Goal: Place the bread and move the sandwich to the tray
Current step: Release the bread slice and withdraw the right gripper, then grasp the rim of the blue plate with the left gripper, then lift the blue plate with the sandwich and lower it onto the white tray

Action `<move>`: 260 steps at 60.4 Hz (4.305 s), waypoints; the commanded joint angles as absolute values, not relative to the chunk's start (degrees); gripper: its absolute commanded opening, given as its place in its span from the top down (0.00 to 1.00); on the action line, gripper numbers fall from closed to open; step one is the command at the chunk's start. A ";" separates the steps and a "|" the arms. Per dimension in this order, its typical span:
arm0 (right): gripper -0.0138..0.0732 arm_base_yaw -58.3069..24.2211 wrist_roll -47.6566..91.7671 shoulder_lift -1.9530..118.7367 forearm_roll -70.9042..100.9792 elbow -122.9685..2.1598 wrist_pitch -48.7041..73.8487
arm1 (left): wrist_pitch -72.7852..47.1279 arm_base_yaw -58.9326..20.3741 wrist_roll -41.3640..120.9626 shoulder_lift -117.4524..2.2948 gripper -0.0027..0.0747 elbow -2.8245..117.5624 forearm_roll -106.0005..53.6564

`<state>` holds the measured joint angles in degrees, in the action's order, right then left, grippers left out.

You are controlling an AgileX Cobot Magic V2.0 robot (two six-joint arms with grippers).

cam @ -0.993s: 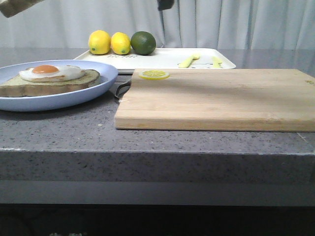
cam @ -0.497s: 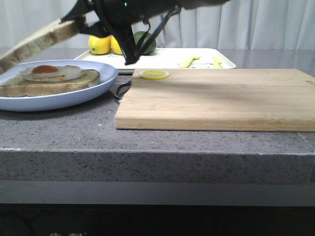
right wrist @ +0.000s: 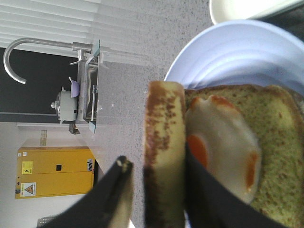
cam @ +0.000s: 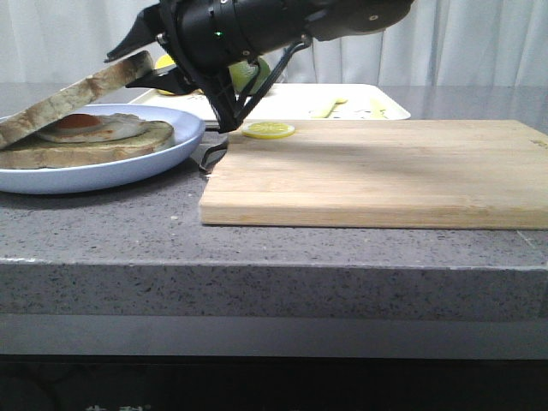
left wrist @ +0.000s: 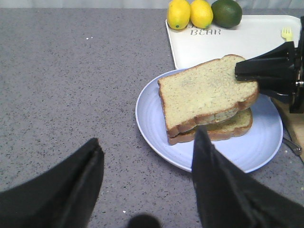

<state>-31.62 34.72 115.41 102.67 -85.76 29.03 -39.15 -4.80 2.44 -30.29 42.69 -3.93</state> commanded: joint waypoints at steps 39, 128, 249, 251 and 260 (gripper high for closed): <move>0.29 -22.86 28.03 95.61 59.41 -86.63 41.79 | -34.93 -5.13 2.39 -30.91 0.45 44.52 -4.46; 0.29 -22.86 8.98 30.53 6.57 -44.63 33.75 | -45.70 -4.30 2.03 -53.63 0.45 54.21 -0.95; 0.29 -22.86 8.98 30.53 6.57 -44.63 33.75 | -44.96 2.95 17.27 -93.53 0.99 87.03 -46.02; 0.29 -22.86 8.98 30.53 6.57 -44.63 33.75 | -43.64 2.13 17.27 -93.72 0.99 88.04 -46.02; 0.29 -22.86 8.98 30.53 6.57 -44.63 33.75 | -43.18 -0.39 17.27 -97.51 0.99 94.91 -46.02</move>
<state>-23.10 8.86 30.37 6.91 -43.12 38.23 -46.31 0.95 17.61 -98.15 89.29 -41.03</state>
